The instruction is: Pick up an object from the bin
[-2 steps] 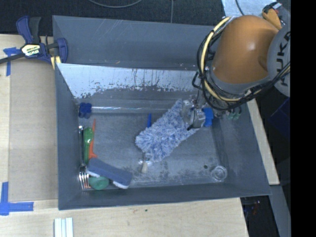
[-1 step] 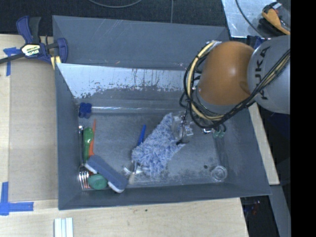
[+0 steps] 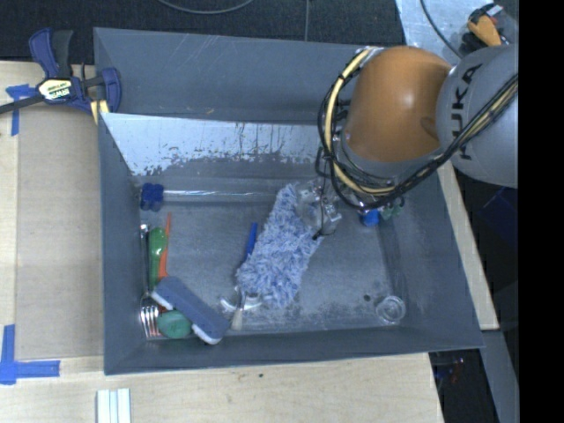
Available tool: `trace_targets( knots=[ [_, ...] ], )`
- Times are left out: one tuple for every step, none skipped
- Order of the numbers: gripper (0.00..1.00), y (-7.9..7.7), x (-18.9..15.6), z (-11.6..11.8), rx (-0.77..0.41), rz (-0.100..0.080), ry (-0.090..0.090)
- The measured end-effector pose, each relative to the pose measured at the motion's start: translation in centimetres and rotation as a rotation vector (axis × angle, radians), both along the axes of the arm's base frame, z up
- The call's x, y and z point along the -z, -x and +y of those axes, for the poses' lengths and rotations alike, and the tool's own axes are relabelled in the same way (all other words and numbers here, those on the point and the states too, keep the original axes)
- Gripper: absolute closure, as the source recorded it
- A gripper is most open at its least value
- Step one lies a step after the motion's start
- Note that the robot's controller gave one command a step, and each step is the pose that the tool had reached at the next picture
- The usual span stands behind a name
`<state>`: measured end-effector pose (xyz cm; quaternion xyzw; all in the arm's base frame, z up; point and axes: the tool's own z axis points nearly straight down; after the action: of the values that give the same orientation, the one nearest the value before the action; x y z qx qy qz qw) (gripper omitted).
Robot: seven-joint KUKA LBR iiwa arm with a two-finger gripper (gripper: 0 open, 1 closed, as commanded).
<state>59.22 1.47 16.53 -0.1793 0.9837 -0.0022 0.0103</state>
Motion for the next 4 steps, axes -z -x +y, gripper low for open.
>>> trace_targets(
  knots=[
    [1.00,4.3,8.7,4.0,-0.038,0.001,-0.001],
    [1.00,5.3,4.4,0.0,-0.119,-0.019,0.005],
    [1.00,9.1,8.9,4.6,-0.245,-0.024,0.001],
    [1.00,7.3,-2.0,1.0,-0.139,-0.021,0.003]
  ],
)
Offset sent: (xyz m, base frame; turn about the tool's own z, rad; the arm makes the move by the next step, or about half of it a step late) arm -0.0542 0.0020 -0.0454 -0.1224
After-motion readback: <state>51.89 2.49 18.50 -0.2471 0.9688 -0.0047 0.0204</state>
